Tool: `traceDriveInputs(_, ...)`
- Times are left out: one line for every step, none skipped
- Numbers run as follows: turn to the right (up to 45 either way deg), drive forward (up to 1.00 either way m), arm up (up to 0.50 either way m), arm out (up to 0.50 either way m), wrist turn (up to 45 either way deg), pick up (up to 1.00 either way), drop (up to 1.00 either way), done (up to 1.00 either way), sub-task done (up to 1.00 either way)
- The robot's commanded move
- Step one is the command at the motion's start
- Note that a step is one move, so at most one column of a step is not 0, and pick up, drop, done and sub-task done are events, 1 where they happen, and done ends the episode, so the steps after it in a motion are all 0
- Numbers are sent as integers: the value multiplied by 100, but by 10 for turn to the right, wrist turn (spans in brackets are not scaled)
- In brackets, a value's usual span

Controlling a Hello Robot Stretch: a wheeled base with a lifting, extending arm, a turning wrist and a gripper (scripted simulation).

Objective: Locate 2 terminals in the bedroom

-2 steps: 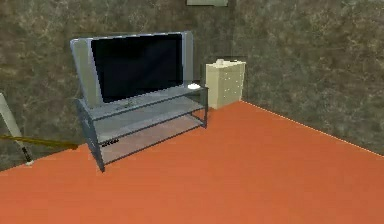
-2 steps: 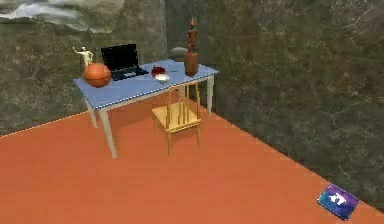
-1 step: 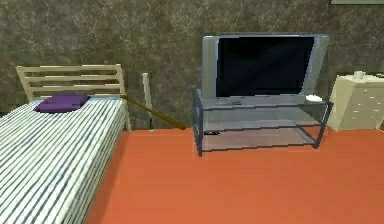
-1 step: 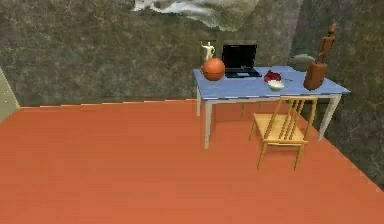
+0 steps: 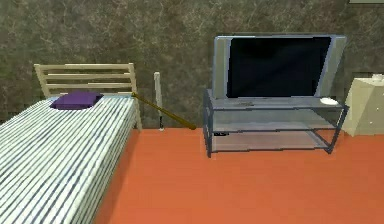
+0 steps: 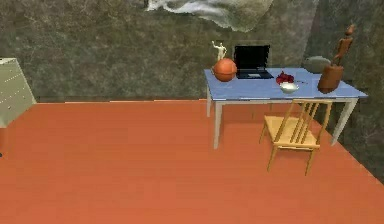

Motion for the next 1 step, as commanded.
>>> traceDriveInputs(0, 100, 0, 0, 0, 0, 0, 0, 0)
